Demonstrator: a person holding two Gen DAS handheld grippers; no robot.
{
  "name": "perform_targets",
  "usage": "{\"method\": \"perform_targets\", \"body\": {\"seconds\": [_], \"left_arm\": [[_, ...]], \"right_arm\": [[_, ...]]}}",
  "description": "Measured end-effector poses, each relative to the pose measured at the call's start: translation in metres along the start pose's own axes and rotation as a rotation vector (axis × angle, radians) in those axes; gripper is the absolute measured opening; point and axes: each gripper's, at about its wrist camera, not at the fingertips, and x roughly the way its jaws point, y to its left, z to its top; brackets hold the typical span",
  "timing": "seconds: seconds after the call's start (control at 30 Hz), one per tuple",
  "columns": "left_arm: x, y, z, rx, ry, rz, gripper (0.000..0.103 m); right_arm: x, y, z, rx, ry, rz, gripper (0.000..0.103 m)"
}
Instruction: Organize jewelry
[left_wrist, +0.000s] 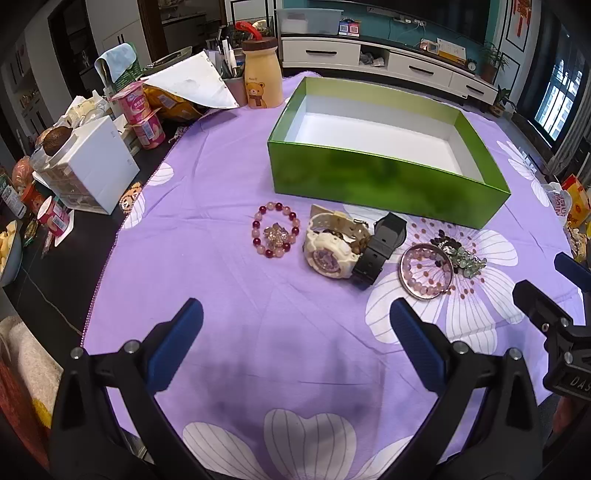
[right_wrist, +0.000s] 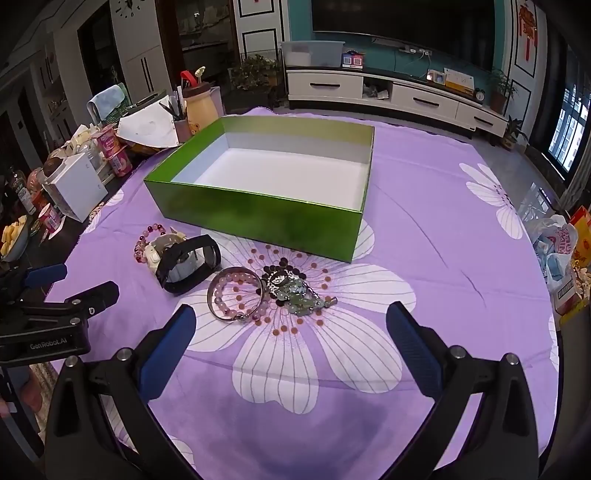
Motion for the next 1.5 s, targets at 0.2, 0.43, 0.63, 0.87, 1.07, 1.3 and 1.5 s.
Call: {"method": "perform_targets", "body": {"seconds": [0.2, 0.43, 0.63, 0.87, 1.07, 1.3, 1.5], "left_arm": [[0.0, -0.0006, -0.0001, 0.003, 0.0, -0.002, 0.101], [0.0025, -0.0018, -0.0007, 0.006, 0.003, -0.002, 0.101], [0.0026, -0.0025, -0.0014, 0.007, 0.002, -0.003, 0.101], [0.0026, -0.0029, -0.0014, 0.009, 0.0, -0.004, 0.101], [0.0024, -0.0041, -0.0026, 0.01, -0.001, -0.004, 0.101], [0.0024, -0.0047, -0.003, 0.01, 0.0, -0.005, 0.101], [0.0023, -0.005, -0.0029, 0.009, 0.0, -0.006, 0.101]], "right_arm": [[0.0017, 0.0014, -0.0017, -0.001, 0.002, -0.003, 0.102], [0.0035, 0.0, -0.0034, 0.006, 0.008, -0.002, 0.102], [0.0033, -0.0003, -0.0033, 0.006, 0.008, -0.001, 0.102], [0.0031, -0.0003, -0.0029, 0.008, 0.007, -0.002, 0.102], [0.0028, -0.0005, -0.0031, 0.008, 0.008, 0.0, 0.102], [0.0026, -0.001, -0.0042, 0.01, 0.01, 0.001, 0.102], [0.0029, -0.0011, -0.0045, 0.015, 0.011, 0.001, 0.102]]}}
